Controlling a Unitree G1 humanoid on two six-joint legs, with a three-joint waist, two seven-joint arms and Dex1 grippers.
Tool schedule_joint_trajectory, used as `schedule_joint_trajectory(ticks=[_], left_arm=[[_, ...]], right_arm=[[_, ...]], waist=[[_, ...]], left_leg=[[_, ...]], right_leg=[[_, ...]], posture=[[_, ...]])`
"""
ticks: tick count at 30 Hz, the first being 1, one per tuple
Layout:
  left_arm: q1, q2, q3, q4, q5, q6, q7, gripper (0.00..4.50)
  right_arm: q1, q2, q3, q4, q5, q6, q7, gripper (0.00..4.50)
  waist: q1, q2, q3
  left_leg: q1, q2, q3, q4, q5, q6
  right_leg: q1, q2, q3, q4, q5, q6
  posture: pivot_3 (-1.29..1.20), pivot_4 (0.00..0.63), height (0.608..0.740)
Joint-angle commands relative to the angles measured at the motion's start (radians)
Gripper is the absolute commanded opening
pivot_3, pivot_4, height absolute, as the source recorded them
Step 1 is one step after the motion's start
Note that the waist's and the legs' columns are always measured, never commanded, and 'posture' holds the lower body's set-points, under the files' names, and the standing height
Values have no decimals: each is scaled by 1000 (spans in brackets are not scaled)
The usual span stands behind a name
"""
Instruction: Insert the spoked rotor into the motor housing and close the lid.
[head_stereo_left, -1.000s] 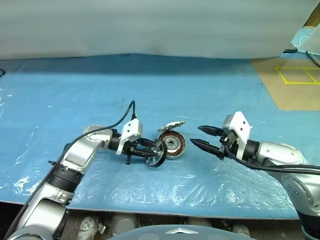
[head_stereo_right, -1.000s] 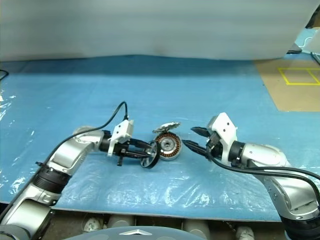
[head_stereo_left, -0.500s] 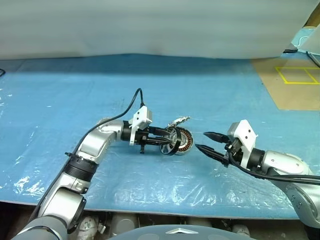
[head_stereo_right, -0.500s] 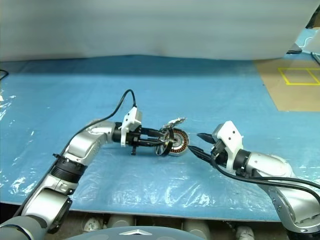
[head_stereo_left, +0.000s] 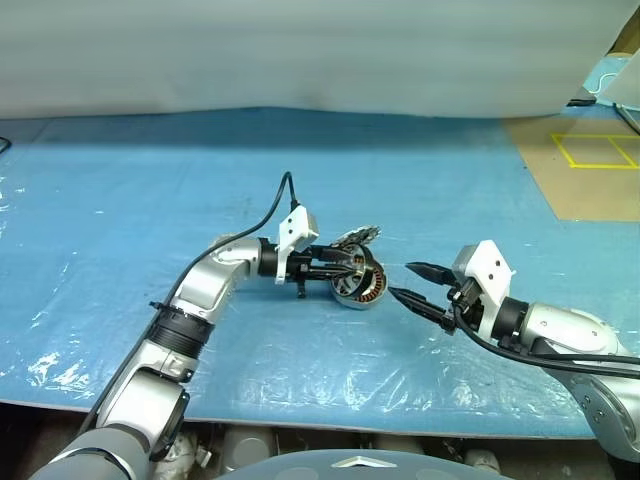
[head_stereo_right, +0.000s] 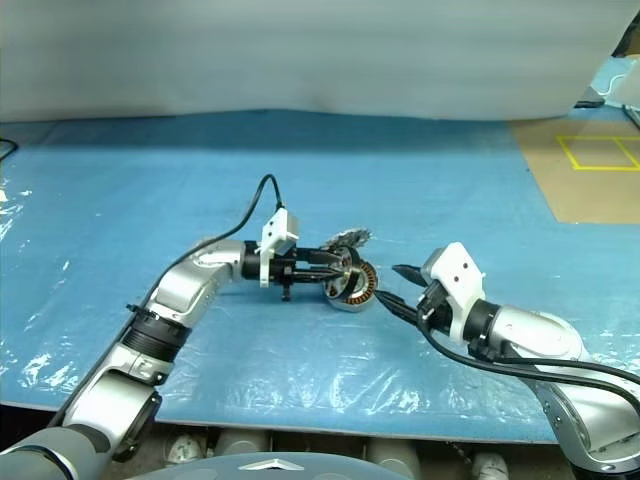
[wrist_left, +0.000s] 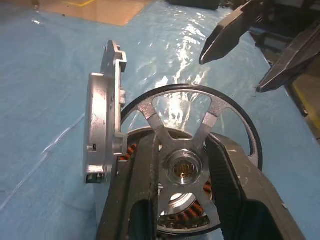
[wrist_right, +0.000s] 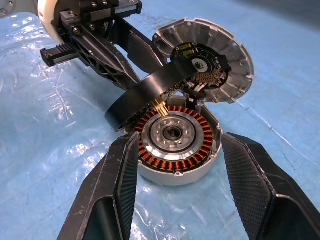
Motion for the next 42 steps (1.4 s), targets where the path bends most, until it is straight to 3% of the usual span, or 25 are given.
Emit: schedule_joint_trajectory(ticks=[1,8,17,42], left_arm=[[-46,13,24,38,31,-60,13,1102],[-86,-29,28,101,76,-114,95,1102],[-90,23,13,70,50,-120,-54,1102],[-113,-3,-77,-23,146,101,56,1102]], right_arm=[[-3,3,17,-51,-7,-8,-11,2671],[-21,6,51,-41,-23,-14,-22,2671],[-10,9,60,-37,-35,-21,-27,2671],[-33,30,80,-50,-34,11,-61,2671]], waist=[[0,0,0],[0,0,0],[0,0,0],[0,0,0]], left_leg=[[0,0,0,0,0,0],[0,0,0,1,0,0],[0,0,-1,0,0,0],[0,0,-1,1,0,0]], right_leg=[[0,0,0,0,0,0],[1,0,0,0,0,1],[1,0,0,0,0,1],[2,0,0,0,0,1]], posture=[[0,150,740],[0,150,740],[0,150,740],[0,150,740]])
